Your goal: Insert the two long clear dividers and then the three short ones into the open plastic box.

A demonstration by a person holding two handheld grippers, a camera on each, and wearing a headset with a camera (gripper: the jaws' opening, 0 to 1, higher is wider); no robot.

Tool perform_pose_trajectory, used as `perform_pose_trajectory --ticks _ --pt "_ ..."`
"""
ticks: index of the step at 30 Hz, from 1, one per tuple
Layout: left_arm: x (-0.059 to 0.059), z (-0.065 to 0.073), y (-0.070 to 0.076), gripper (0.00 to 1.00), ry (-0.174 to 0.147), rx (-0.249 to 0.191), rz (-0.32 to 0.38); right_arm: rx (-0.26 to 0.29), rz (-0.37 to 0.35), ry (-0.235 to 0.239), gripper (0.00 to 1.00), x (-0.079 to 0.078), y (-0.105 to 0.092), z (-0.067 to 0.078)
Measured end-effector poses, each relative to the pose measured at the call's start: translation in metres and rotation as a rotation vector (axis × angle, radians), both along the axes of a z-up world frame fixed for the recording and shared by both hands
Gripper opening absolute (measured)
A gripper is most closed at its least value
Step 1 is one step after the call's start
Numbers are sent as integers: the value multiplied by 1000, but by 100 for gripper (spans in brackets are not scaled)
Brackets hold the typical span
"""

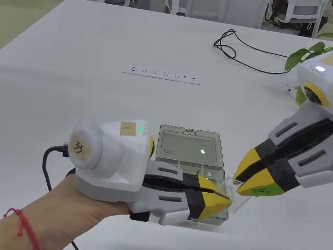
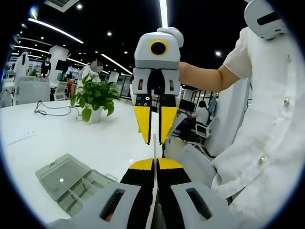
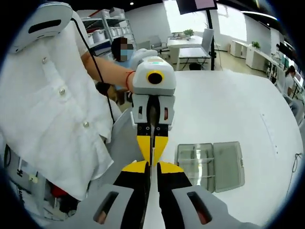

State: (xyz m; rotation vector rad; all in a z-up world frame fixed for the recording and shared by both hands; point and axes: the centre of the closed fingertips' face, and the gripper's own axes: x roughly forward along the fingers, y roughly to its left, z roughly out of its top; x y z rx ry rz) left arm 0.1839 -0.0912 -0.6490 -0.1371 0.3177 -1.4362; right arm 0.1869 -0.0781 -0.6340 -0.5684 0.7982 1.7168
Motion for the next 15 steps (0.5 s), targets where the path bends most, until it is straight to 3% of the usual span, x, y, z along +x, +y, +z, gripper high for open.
perform_pose_trajectory --ticks 15 --pt "2 2 3 0 -21 -8 10 -5 22 4 3 -3 4 -4"
